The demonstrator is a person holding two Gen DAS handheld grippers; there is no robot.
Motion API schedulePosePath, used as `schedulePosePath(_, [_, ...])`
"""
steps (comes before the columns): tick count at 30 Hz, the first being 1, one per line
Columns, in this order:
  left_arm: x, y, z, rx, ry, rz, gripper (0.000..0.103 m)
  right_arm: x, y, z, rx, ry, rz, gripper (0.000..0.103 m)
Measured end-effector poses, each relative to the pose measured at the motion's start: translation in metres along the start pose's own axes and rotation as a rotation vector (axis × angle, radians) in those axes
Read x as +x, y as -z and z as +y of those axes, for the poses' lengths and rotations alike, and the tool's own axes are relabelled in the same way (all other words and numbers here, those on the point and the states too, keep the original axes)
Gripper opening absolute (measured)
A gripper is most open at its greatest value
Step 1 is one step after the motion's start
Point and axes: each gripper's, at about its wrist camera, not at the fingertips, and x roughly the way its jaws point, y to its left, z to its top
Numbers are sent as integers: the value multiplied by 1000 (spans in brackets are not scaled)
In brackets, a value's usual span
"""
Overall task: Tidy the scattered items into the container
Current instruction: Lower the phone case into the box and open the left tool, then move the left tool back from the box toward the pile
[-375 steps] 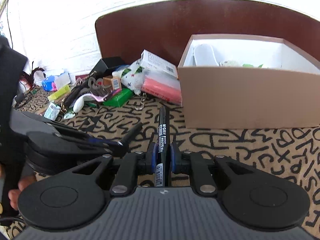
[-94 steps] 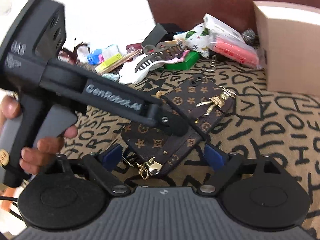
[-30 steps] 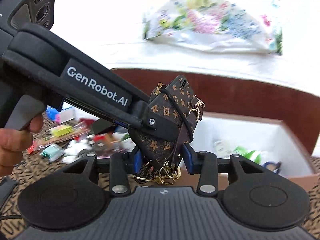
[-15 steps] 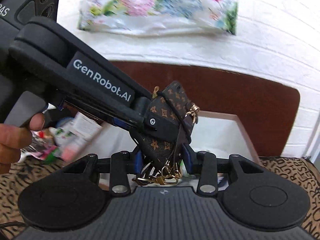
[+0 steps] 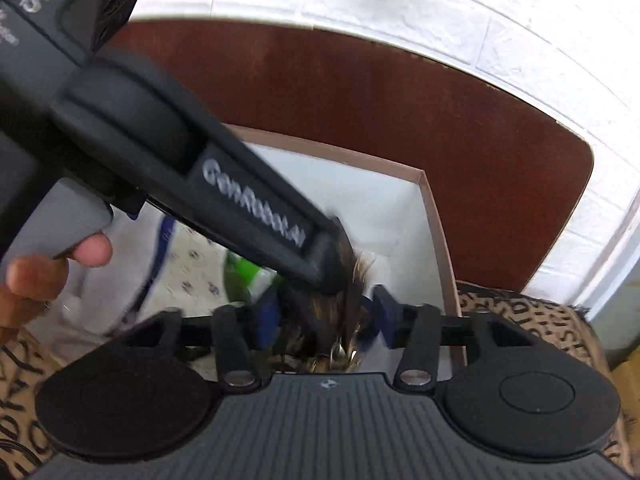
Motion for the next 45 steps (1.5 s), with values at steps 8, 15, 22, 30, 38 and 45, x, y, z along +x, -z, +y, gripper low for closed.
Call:
schedulePosePath(8, [-14, 15, 10, 80, -89, -28, 90, -8, 11, 13, -33, 0, -7, 92])
schedulePosePath(15, [-21, 21, 0, 151, -158, -27, 90, -9, 15, 9, 66, -13, 24, 99])
schedulePosePath(22, [-52, 32, -2, 131, -167, -65, 90, -19, 6, 9, 93, -4, -10, 102])
schedulePosePath(30, [-90, 51, -14, 152, -205, -152, 91, -56, 0, 17, 121, -2, -66, 103])
schedulePosePath(38, [-133, 80, -23, 157, -268, -249, 94, -93, 2, 38, 154, -25, -139, 103])
schedulePosePath(45, [-167, 114, -17, 132, -313, -301, 96, -116, 13, 73, 155, -75, -178, 103])
